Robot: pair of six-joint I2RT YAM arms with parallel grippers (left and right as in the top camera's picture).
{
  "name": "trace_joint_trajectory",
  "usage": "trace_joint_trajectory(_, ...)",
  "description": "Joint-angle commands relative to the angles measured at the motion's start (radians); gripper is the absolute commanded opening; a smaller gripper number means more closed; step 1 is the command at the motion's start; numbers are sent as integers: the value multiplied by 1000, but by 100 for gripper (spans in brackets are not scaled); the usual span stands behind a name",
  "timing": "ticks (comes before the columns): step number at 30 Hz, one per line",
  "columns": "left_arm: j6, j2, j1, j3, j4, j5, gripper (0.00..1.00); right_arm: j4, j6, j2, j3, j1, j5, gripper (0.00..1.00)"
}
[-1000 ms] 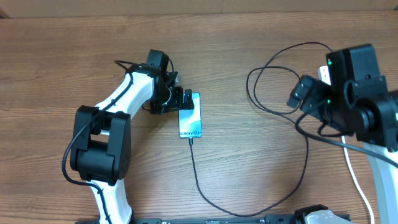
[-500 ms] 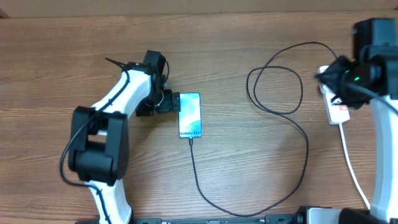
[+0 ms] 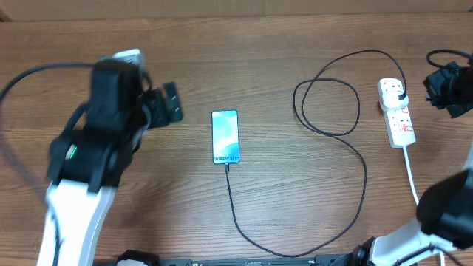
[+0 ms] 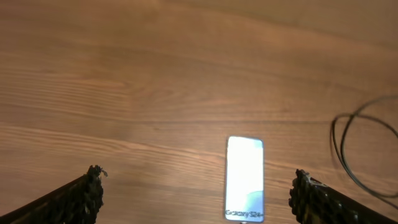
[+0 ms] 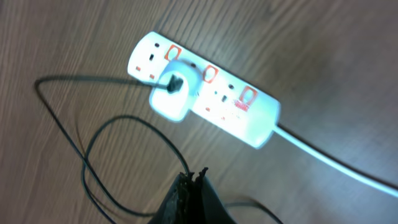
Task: Plug charger to phone and switch on socket
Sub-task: 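Press the red switch beside the charger on the power strip with the right gripper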
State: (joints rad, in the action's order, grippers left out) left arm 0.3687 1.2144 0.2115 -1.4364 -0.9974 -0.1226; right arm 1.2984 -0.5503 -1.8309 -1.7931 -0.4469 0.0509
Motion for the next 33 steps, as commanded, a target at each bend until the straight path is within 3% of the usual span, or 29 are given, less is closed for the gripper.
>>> trace_joint_trajectory(1, 21, -139, -3, -7, -47, -164, 100, -39, 35, -79, -8, -50, 102, 4)
trace_joint_trajectory(11, 21, -333, -3, -7, -180, -344, 100, -198, 21, -211, -9, -59, 210, 4)
trace_joint_trajectory(23, 21, -297, -3, -5, -240, -375, 100, -190, 9, -291, -8, -59, 107, 4)
trace_joint_trajectory(33, 21, -242, -3, -5, -241, -375, 99, -180, 36, -341, -8, -55, 151, 4)
